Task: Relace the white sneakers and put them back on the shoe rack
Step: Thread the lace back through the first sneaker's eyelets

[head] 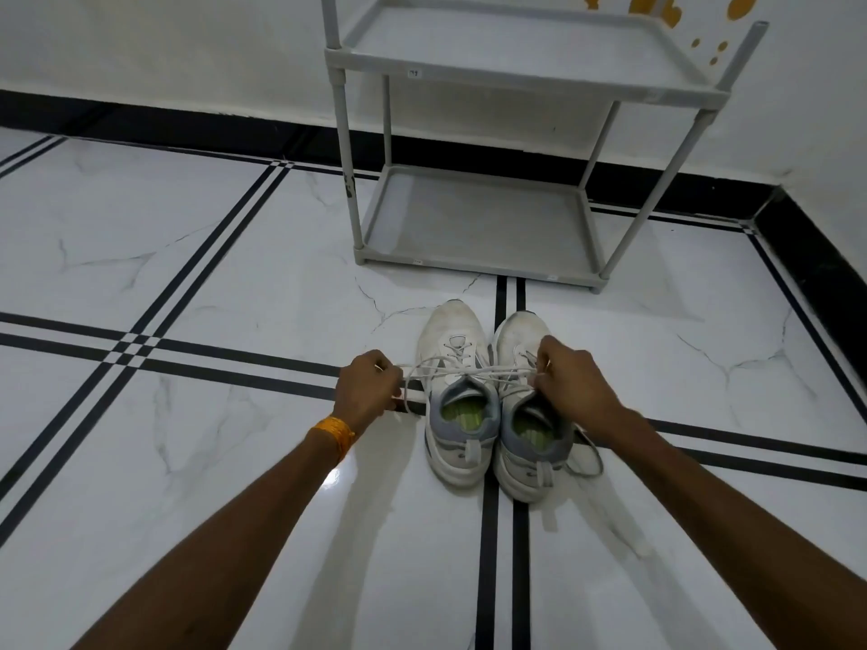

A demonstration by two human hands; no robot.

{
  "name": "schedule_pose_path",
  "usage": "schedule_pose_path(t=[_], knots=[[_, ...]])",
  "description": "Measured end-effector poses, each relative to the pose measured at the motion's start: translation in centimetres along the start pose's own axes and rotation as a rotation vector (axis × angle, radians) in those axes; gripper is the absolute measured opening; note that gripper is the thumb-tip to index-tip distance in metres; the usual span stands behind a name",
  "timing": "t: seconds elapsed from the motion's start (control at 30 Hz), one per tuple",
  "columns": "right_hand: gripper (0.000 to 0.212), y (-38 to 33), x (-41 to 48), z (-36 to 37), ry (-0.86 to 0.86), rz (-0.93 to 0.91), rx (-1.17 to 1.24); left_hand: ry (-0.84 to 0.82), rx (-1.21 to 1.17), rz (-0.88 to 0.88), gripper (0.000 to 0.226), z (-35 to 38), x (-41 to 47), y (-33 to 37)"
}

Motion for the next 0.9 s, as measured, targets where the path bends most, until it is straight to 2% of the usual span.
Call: schedule_pose_path(t=[0.07,0.13,0.17,0.23,0.3,0.37,0.47,0.57,0.67,0.77,0.8,0.9], knots=[[0.029,0.1,0.5,-1.6,-0.022,0.107,0.288,-0.106,-0.159,-0.047,0.025,-0.3,-0.7,0.8],[0.04,-1.8,0.5,-2.7,0.043,0.053,0.308,-0.071,-0.185,0.013,0.035,-1.2,-0.4,2.2],[0.046,-3.4,0.3,-2.7,0.078,-0.026,0.246,-0.022,-0.131,0.104,0.04,-1.6,-0.3,3.5],[0.049,-6.4,-0.4,-0.2,0.015,-0.156,0.093,-0.026,0.027,0.329,0.047,-0.2,-0.4,6.0],[0.033,-7.7,-1.0,3.0,-0.057,-0.245,-0.133,-0.16,0.262,0.501,0.046,3.3,-1.0,7.0],[0.017,-7.0,-0.9,4.0,-0.042,-0.242,-0.286,-0.216,0.491,0.571,0.037,5.2,-0.9,6.3],[0.023,-5.3,-0.6,3.4,-0.024,-0.135,-0.134,-0.107,0.6,0.619,0.02,4.4,-0.1,5.0],[0.032,-4.9,-0.7,3.3,-0.064,-0.012,0.198,-0.117,0.483,0.466,0.024,4.6,-0.1,2.8],[0.043,-5.2,-0.4,3.6,-0.079,0.1,0.377,-0.1,0.069,0.172,0.037,5.3,-0.3,1.5],[0.049,-4.9,0.1,3.4,-0.032,0.117,0.409,0.01,-0.325,-0.128,0.042,5.0,0.5,1.1],[0.048,-4.6,0.1,3.3,-0.028,0.119,0.406,0.061,-0.313,-0.13,0.041,4.6,0.8,1.3],[0.045,-3.8,-0.5,3.8,-0.025,0.101,0.371,0.191,0.074,0.098,0.033,3.4,0.6,2.5]])
Point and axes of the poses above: each hand's wrist, its own x-axis towards the middle knuckle, its own z-axis out of the palm, y = z × x, the point moved 7 cm from there along x, towards the middle knuckle, and after that the axes turned 1 degree about -z, right-handed, at the moved point
